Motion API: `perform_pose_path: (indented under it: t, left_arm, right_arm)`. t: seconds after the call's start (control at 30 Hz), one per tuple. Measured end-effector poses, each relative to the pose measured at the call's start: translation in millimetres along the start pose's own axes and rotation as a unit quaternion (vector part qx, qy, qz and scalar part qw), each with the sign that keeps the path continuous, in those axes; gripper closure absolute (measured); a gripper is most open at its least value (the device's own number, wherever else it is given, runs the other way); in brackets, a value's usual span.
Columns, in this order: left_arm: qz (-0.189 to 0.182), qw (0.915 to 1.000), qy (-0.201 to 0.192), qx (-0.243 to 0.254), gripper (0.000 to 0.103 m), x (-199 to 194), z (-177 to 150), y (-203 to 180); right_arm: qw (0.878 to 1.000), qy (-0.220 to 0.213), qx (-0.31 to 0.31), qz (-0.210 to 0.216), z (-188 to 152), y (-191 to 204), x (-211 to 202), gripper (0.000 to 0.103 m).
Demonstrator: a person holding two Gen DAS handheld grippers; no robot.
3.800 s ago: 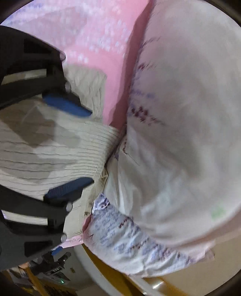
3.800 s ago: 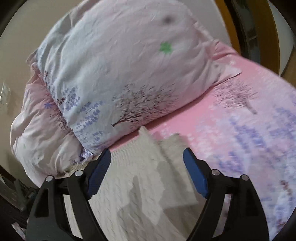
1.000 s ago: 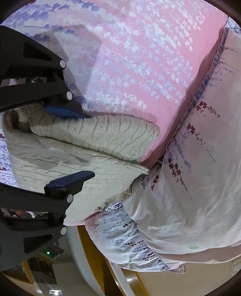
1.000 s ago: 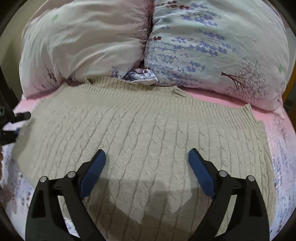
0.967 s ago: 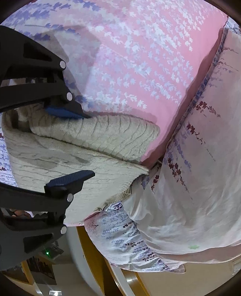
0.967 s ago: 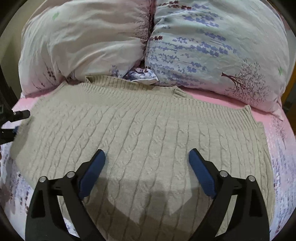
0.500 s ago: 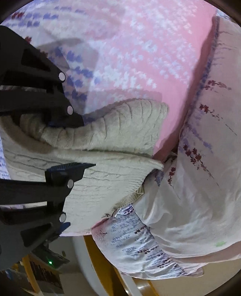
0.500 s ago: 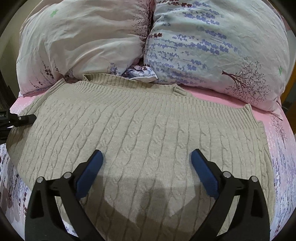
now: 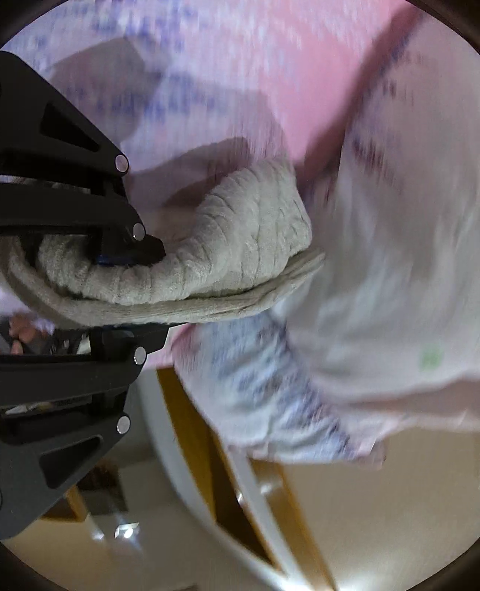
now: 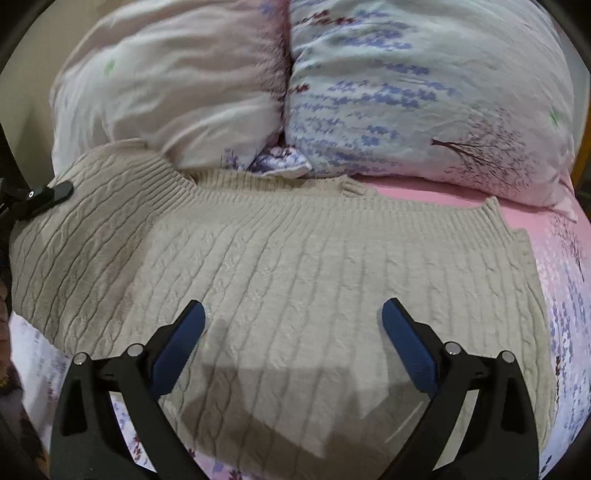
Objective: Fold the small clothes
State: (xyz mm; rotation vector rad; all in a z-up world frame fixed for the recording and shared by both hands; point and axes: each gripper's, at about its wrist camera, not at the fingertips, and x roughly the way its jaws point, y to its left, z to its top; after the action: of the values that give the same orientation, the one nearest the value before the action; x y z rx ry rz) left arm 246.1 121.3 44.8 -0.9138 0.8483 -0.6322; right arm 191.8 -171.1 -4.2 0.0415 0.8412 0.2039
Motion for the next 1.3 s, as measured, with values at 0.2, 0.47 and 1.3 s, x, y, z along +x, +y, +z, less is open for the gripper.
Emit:
perform_pose_path:
  t: [0.2,0.47,1.3]
  left_arm:
    - [-0.072,0.9957,0.047,0.033,0.083,68.6,-23.4,-53.2]
    - [-0.066,0.988,0.137,0.026,0.083,174.9,-71.4,-66.1]
    - [0.108,0.9805,0.09,0.137,0.013,89.1,-57.9,-31.8]
  right_arm:
    - [0.996,-0.02,0.069,0.056,-0.3,-54.5,-30.1,0.006]
    - [0.957,-0.024,0.236,0.168,-10.1,-153.1,-45.3,0.006]
    - [0.936,0.071,0.292,0.183,-1.0,-181.2,-19.0,0.041]
